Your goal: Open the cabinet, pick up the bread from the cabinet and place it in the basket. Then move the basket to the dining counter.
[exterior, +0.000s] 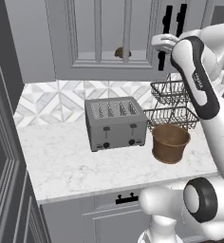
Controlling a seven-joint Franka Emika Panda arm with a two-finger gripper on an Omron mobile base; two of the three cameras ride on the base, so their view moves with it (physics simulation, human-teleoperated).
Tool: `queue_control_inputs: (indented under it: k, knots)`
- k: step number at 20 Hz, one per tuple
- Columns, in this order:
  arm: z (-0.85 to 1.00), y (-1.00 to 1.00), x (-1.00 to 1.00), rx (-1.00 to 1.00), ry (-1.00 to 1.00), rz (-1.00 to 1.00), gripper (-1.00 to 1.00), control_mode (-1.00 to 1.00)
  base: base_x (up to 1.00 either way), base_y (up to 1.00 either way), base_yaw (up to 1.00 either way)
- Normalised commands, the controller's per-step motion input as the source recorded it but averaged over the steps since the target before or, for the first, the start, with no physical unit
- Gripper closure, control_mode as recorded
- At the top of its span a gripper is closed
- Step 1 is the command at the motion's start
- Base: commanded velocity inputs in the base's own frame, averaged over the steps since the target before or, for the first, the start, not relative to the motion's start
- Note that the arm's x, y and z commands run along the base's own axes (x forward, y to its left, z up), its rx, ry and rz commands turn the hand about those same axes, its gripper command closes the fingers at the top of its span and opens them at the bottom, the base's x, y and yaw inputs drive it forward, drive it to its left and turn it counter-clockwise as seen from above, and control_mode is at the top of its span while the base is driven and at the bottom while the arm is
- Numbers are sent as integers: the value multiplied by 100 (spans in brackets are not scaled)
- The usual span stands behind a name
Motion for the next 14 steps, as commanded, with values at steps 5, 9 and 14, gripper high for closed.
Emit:
queue_control_inputs:
  k: [5,9,14]
  knots:
    - [3,25,-100,0,0,1,100,-100,0,0,0]
    - [-1,44,-100,-1,0,0,100,-100,0,0,0]
    - [0,58,-100,0,0,0,100,-100,0,0,0]
